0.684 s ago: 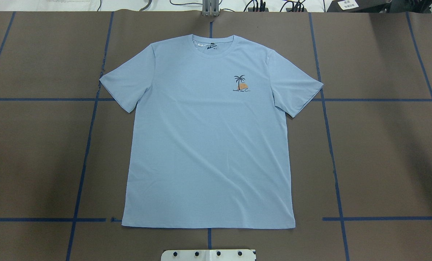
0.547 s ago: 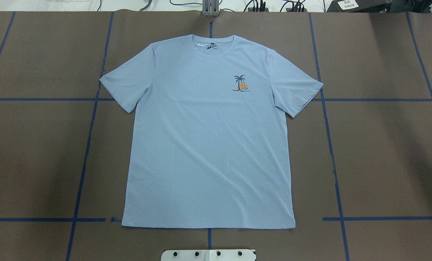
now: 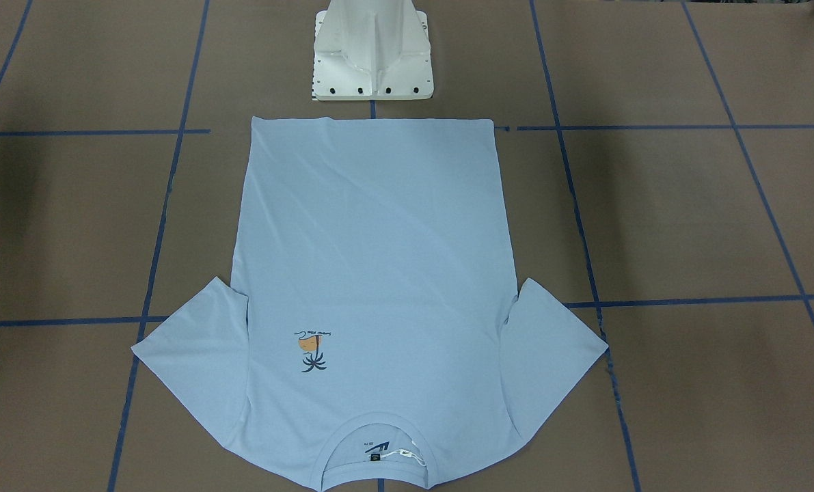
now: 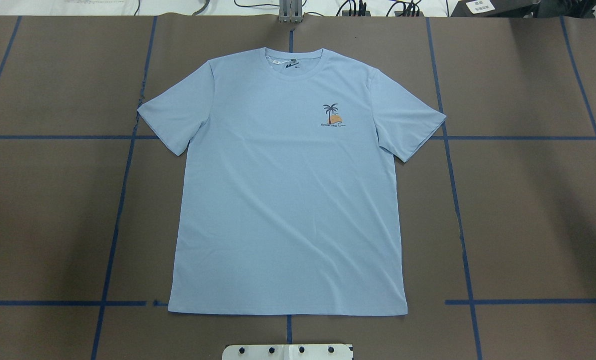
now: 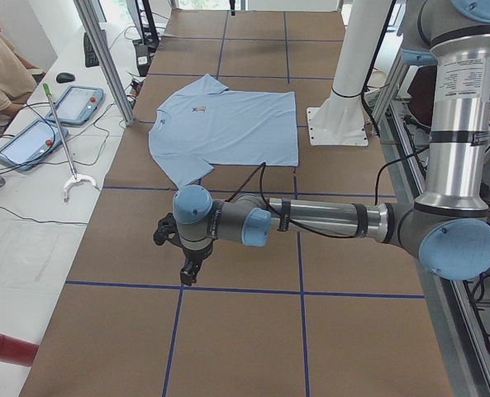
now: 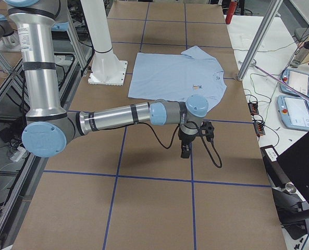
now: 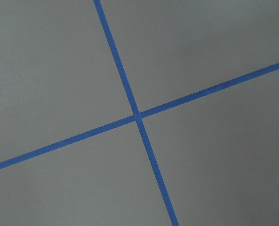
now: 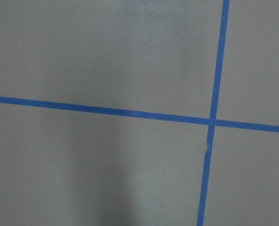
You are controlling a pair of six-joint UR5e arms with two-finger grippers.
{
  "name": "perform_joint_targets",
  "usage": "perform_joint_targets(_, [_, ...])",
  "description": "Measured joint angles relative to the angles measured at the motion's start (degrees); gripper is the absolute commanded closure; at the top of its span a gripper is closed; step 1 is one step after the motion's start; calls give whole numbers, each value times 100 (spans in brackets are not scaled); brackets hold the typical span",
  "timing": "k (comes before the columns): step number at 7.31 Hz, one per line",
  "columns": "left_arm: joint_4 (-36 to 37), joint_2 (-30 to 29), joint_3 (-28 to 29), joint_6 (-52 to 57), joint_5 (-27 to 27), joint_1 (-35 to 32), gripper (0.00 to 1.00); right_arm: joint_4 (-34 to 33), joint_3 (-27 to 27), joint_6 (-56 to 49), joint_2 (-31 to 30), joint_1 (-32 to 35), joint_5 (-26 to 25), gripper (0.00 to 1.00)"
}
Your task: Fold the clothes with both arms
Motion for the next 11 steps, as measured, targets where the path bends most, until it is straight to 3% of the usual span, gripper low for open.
perform_joint_targets(3, [-182, -15, 82, -12, -363, 126, 0, 1168, -131, 1570, 264, -894, -56, 0])
perform_joint_targets(5, [-415, -12, 171, -10, -412, 221, 0, 1971, -714, 3017, 902, -1527, -124, 2])
perform_joint_targets(6, [-538, -14, 182, -10, -418, 237, 0, 2607, -1262, 3628, 1264, -1756, -237, 8])
perform_joint_targets(8, [-694, -20, 158, -6, -425, 252, 0, 3844, -2089, 4668, 1714, -2286, -853, 33])
perform_joint_targets(9, [-728, -18, 151, -2, -425, 257, 0, 4097, -2231, 4889, 1811, -2459, -1094, 36])
perform_joint_targets(11, [-788, -16, 163, 2, -424, 263, 0, 4240, -2308, 4994, 1897, -2636, -1326, 57])
